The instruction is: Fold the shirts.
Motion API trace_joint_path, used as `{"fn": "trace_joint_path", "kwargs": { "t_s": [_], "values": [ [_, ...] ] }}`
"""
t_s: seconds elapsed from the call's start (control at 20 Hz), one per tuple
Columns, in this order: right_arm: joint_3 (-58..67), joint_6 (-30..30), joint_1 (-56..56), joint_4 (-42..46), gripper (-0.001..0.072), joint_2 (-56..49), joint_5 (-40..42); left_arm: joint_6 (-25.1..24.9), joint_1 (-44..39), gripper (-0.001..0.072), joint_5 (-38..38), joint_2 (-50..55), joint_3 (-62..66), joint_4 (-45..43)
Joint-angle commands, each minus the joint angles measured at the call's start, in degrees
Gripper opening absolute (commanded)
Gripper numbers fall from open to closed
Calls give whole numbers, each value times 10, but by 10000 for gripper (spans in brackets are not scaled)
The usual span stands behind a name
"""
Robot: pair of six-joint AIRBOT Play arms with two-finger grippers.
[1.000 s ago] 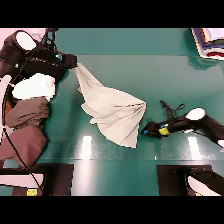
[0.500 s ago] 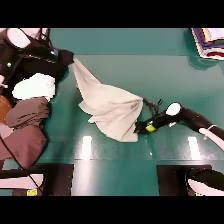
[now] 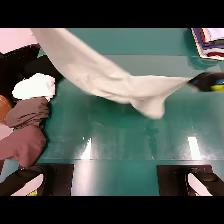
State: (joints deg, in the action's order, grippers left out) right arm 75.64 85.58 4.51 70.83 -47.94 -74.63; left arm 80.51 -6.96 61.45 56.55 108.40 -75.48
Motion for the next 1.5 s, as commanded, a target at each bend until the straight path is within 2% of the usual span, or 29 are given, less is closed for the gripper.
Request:
{"fn": "trace_joint_path", "kwargs": {
  "t_s": [0.0, 0.25, 0.4, 0.5, 0.6, 0.75, 0.9, 1.05, 1.2, 1.3, 1.35, 1.4, 1.45],
  "values": [
    [115, -25, -73, 18, 16, 71, -41, 29, 0, 26, -15, -99, 21, -4],
    [236, -43, -130, 18, 16, 87, -83, 50, 0, 25, -68, -176, 25, -4],
    [313, -42, -147, 17, 16, 54, -125, 49, 0, 25, -53, -170, 40, -12],
    [345, -33, -134, 6, 15, 13, -159, 46, 0, 26, -12, -137, 40, -59],
    [346, 2, -101, 11, 16, -35, -195, 52, 0, 26, 21, -75, 33, -104],
    [279, 33, -45, 14, 16, -107, -223, 81, 0, 26, 35, 41, -18, -110],
    [175, 51, 8, 44, 16, -182, -200, 91, 0, 26, 56, 173, -85, -54],
    [110, 50, 40, 78, 16, -269, -128, 91, 0, 27, 47, 290, -113, -57],
    [107, 48, 47, 66, 17, -345, -63, 91, 0, 27, 19, 352, -113, -68],
    [127, 48, 47, 67, 19, -385, -49, 91, 0, 30, 2, 361, -113, -73],
    [143, 47, 46, 67, 69, -400, -51, 91, 0, 247, -2, 360, -113, -79],
    [160, 47, 46, 67, 307, -411, -55, 91, 3, 528, -1, 358, -113, -86],
    [179, 43, 46, 66, 426, -419, -62, 91, 10, 563, 8, 353, -113, -86]
  ]
}}
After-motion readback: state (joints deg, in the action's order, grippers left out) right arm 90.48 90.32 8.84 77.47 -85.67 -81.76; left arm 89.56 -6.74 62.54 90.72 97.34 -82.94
